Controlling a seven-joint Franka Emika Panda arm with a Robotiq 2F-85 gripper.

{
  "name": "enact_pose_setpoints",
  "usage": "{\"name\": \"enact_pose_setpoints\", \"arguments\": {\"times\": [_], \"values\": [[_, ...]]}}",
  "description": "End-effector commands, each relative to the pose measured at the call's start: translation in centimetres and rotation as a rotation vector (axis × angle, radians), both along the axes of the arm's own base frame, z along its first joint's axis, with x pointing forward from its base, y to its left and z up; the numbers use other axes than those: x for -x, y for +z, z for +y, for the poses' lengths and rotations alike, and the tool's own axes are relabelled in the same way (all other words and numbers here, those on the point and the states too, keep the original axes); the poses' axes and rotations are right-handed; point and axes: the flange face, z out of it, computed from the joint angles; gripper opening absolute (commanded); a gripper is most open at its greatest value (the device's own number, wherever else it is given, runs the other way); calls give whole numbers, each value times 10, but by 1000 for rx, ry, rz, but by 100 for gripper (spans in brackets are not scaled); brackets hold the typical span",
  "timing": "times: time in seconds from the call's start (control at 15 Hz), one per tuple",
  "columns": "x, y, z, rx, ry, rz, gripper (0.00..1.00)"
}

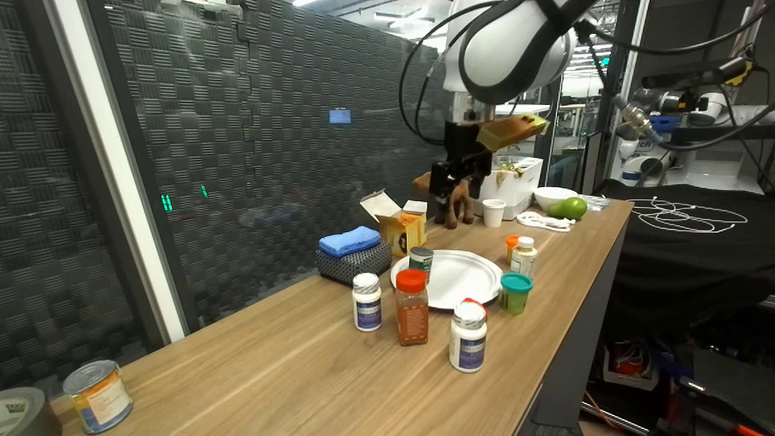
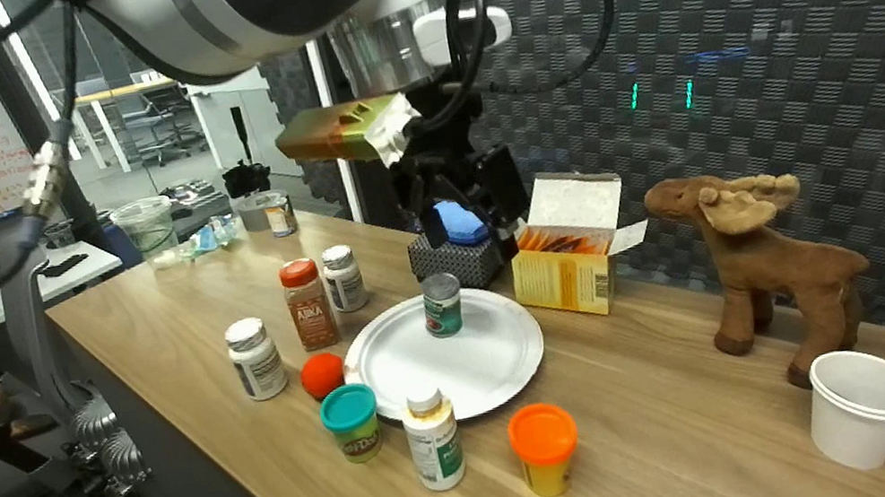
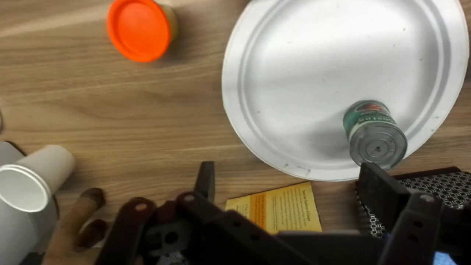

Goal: Put the bottles on the tray

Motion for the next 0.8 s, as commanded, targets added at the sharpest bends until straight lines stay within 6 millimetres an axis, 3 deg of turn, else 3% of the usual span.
{"name": "enact_pose_setpoints", "arguments": {"times": [0.0,0.33,0.47,0.73], "values": [[60,37,-15,-16,-62,37,99],[116,33,-28,-51,-116,74,100],[127,22,-30,-83,-122,69,100],[130,0,-26,-142,-132,54,100]]}}
